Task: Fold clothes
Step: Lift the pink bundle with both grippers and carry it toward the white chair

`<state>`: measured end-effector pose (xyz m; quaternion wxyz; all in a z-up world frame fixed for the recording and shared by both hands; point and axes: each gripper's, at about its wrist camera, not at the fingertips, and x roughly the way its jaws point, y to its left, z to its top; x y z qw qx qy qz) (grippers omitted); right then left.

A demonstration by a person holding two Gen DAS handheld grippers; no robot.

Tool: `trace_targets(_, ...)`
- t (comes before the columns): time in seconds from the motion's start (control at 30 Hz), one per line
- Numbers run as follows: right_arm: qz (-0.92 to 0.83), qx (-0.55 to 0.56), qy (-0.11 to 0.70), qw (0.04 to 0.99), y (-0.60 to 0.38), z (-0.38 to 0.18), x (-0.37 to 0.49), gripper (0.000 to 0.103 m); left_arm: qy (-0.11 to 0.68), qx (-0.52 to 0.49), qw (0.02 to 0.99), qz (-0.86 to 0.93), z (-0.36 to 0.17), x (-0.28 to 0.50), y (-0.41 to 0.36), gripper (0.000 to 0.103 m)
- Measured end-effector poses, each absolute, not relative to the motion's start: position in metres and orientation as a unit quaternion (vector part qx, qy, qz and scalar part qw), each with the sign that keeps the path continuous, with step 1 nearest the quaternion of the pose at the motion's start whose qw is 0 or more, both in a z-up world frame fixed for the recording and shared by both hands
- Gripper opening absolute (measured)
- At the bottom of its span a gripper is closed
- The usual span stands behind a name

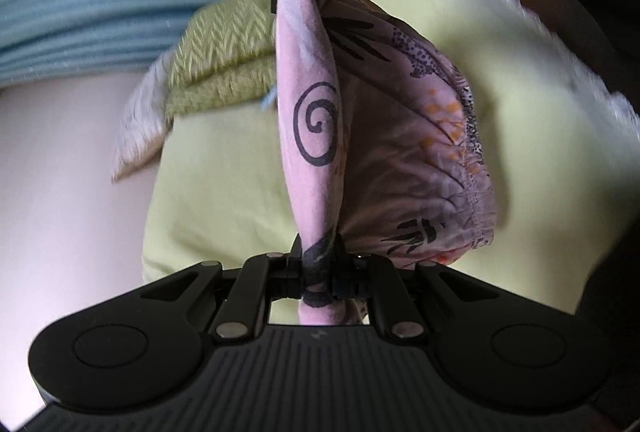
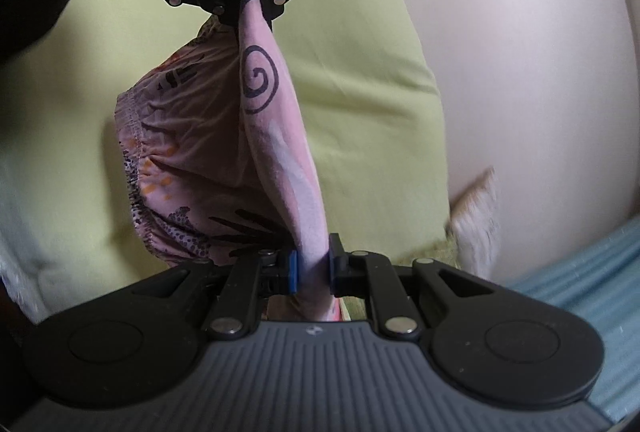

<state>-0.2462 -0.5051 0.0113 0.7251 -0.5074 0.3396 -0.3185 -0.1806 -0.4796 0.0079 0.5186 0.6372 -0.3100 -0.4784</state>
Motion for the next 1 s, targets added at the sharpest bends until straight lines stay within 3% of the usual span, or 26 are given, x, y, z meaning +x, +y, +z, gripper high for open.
trace_targets(1.0, -0.505, -0.388, 0.446, 0.629, -0.551, 0.025, -0.438, 0.011, -0.473, 0.538, 0.363, -0.596, 0.019, -0.370, -0.595, 0.010)
